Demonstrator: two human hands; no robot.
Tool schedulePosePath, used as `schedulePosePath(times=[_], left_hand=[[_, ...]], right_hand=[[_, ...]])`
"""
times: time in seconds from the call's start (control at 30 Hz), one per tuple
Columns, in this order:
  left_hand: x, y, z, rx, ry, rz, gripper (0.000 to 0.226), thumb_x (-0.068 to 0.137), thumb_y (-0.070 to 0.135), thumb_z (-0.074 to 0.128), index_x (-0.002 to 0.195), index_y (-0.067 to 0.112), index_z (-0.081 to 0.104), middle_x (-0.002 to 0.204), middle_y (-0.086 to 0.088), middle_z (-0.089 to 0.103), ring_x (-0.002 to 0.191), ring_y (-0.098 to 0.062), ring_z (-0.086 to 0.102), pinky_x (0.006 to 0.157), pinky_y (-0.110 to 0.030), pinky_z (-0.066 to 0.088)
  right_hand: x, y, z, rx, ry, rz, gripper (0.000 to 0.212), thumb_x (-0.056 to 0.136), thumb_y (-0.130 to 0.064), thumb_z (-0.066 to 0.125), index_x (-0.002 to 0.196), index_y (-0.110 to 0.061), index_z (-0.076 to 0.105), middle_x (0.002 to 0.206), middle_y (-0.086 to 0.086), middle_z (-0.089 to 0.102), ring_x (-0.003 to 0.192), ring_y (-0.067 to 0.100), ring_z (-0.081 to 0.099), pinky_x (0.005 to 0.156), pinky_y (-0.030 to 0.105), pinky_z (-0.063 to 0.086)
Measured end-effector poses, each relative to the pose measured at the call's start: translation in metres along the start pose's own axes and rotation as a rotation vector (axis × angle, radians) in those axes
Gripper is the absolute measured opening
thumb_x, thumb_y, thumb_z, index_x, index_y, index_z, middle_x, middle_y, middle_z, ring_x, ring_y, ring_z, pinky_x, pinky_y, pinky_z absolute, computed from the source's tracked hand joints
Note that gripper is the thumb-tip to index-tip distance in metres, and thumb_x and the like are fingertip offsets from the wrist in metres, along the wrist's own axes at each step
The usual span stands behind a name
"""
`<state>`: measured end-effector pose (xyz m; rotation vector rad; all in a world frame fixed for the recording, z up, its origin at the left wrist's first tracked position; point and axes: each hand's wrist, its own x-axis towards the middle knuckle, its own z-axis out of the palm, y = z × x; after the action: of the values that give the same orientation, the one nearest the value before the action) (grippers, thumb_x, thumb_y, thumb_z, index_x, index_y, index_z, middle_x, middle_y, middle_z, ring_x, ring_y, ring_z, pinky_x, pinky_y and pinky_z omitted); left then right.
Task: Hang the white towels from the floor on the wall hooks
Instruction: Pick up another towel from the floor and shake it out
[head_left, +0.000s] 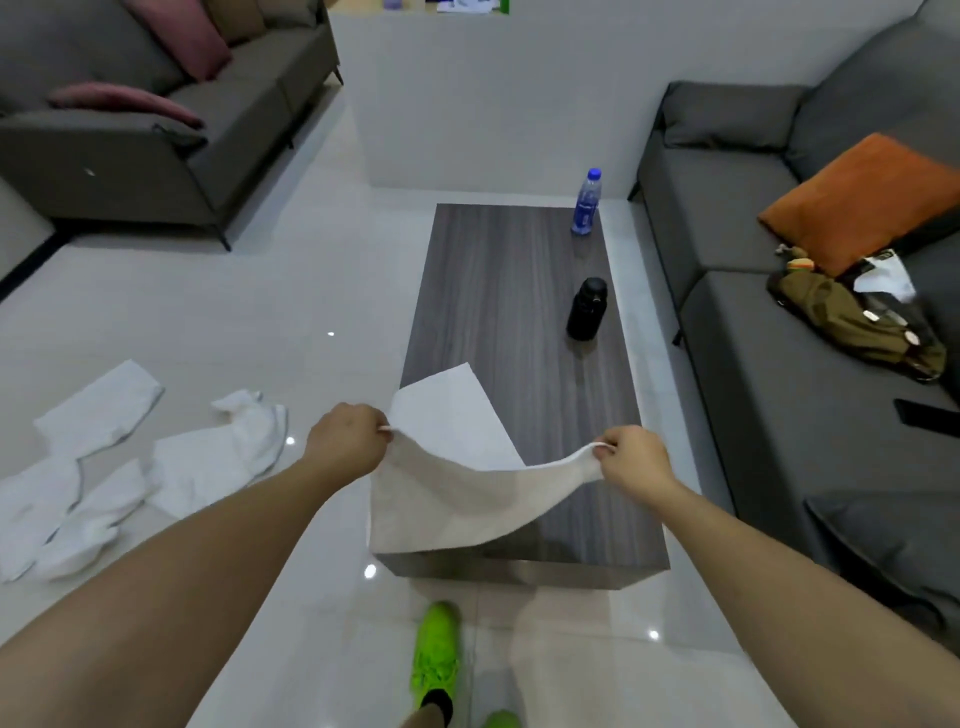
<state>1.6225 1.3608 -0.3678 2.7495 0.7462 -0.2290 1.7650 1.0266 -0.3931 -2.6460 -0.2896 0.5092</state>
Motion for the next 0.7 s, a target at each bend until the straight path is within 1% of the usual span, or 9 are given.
schedulePosePath(times=[0.07,0.17,0.23,0.3,0.43,0.5,0.57,0.7], left_hand=[[0.010,0.012,-0.036,-0.014,0.091,0.004,0.021,0.091,0.029,0.053,0.094,0.023,0.073,0.092,-0.006,0.070,0.085,-0.028,0.062,0.072,-0.032,0.051],[0.028,0.028,-0.095,-0.037,0.218,0.019,0.021,0.091,0.031,0.053,0.095,0.022,0.072,0.092,-0.006,0.068,0.087,-0.029,0.061,0.073,-0.032,0.050],[0.043,0.038,-0.134,-0.053,0.298,0.038,0.022,0.092,0.030,0.052,0.093,0.020,0.072,0.090,-0.005,0.067,0.084,-0.028,0.060,0.069,-0.031,0.046],[0.063,0.047,-0.171,-0.064,0.367,0.057,0.022,0.093,0.031,0.051,0.091,0.020,0.071,0.090,-0.006,0.067,0.084,-0.029,0.059,0.068,-0.031,0.044],[0.118,0.061,-0.241,-0.071,0.469,0.096,0.020,0.092,0.030,0.053,0.092,0.020,0.070,0.093,-0.009,0.068,0.086,-0.030,0.058,0.069,-0.032,0.041],[0.152,0.068,-0.276,-0.073,0.510,0.111,0.021,0.092,0.030,0.053,0.095,0.021,0.072,0.098,-0.010,0.067,0.090,-0.032,0.058,0.070,-0.031,0.041],[0.186,0.078,-0.311,-0.077,0.554,0.128,0.023,0.093,0.030,0.053,0.099,0.021,0.073,0.101,-0.009,0.067,0.092,-0.032,0.058,0.071,-0.030,0.041],[0.253,0.102,-0.374,-0.083,0.612,0.168,0.025,0.095,0.031,0.053,0.101,0.021,0.074,0.097,-0.006,0.069,0.081,-0.024,0.053,0.067,-0.030,0.041]], right_hand=[[0.005,-0.021,-0.032,0.032,0.070,-0.024,0.017,0.092,-0.019,0.057,0.092,-0.017,0.073,0.081,0.004,0.065,0.077,0.025,0.059,0.065,0.026,0.038],[0.017,-0.054,-0.083,0.086,0.188,-0.078,0.016,0.092,-0.021,0.057,0.089,-0.018,0.073,0.075,0.000,0.059,0.079,0.026,0.060,0.065,0.027,0.038],[0.029,-0.077,-0.118,0.094,0.268,-0.119,0.018,0.092,-0.020,0.057,0.090,-0.017,0.074,0.075,0.002,0.061,0.078,0.027,0.059,0.066,0.029,0.041],[0.046,-0.101,-0.152,0.093,0.347,-0.144,0.019,0.092,-0.020,0.055,0.087,-0.015,0.073,0.080,0.006,0.066,0.078,0.027,0.060,0.066,0.032,0.046],[0.091,-0.147,-0.217,0.081,0.475,-0.171,0.022,0.092,-0.023,0.055,0.082,-0.013,0.072,0.079,0.009,0.066,0.075,0.028,0.057,0.064,0.032,0.043],[0.122,-0.171,-0.248,0.072,0.521,-0.194,0.023,0.091,-0.022,0.054,0.081,-0.009,0.071,0.079,0.012,0.068,0.077,0.032,0.060,0.067,0.035,0.048],[0.151,-0.196,-0.279,0.064,0.566,-0.210,0.023,0.091,-0.021,0.054,0.080,-0.010,0.071,0.079,0.013,0.067,0.078,0.033,0.061,0.068,0.036,0.050],[0.208,-0.242,-0.339,0.044,0.670,-0.214,0.020,0.091,-0.020,0.055,0.089,-0.014,0.074,0.084,0.011,0.068,0.076,0.027,0.053,0.067,0.032,0.043]])
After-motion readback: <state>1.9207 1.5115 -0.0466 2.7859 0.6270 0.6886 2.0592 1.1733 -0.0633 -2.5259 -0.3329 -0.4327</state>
